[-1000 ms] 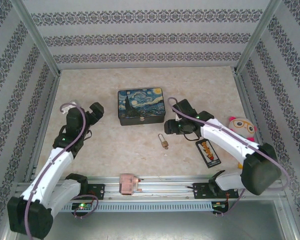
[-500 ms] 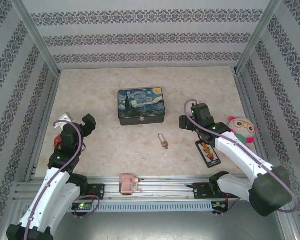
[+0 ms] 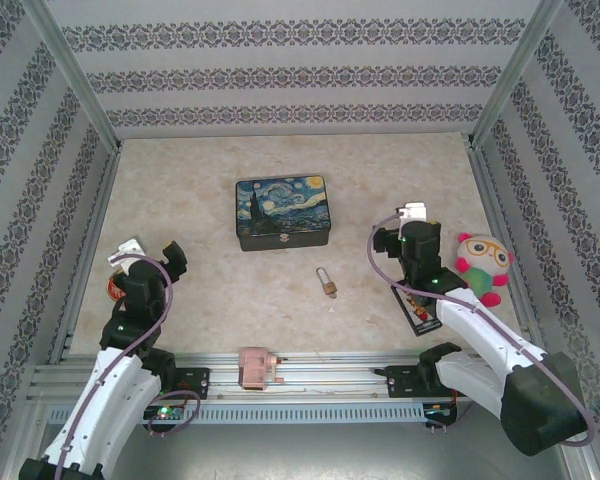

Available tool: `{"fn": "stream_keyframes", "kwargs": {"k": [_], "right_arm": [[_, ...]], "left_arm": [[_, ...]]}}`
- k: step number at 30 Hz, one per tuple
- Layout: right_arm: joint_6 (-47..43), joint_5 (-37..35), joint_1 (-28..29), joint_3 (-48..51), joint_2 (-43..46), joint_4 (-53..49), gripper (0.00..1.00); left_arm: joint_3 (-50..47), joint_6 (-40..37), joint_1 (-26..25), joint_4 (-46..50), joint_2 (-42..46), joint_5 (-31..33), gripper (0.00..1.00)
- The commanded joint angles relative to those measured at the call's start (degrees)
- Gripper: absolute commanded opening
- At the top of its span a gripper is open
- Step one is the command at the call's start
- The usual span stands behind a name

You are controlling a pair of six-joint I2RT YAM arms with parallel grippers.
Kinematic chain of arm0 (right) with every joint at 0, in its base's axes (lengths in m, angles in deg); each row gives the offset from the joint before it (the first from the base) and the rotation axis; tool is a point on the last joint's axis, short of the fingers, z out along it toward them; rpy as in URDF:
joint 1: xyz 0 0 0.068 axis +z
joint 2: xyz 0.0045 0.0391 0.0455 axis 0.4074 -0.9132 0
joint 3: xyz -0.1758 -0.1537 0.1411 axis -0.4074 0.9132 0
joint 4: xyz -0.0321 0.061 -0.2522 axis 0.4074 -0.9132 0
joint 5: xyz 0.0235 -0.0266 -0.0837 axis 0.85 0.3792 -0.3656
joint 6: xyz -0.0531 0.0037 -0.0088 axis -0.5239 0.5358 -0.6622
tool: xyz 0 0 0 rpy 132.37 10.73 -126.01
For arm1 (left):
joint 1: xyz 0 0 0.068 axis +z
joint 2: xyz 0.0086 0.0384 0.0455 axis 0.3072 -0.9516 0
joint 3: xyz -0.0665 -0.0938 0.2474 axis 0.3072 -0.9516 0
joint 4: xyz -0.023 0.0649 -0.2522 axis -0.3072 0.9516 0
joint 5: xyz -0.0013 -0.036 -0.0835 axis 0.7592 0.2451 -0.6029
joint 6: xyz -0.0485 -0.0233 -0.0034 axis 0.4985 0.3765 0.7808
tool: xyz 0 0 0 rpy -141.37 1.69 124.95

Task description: Unlock the padlock with the key

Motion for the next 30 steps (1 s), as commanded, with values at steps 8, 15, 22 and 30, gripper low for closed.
{"fn": "stream_keyframes", "kwargs": {"k": [8,15,22,30], "right_arm": [[-4.8,5.1,-8.1,6.3,-1.0,18.5,0.98],[-3.9,7.1,-11.2,7.9,-2.4,24.5,0.98],[-3.9,8.1,-12.7,9.7,-4.1,28.8,0.98],[-3.9,10.1,-14.7,10.8,-6.0,32.3,0.98]], "left_arm": [[-5.0,-12.1,2.1,-18.0,-3.6,3.9,0.99],[-2.5,-12.5,9.0,-24.9,-17.3,-5.0,0.99],[-1.6,-13.9,13.9,-31.5,-27.1,-10.5,0.99],[-3.9,-15.3,15.5,-39.1,-34.5,-14.2,0.99]]}}
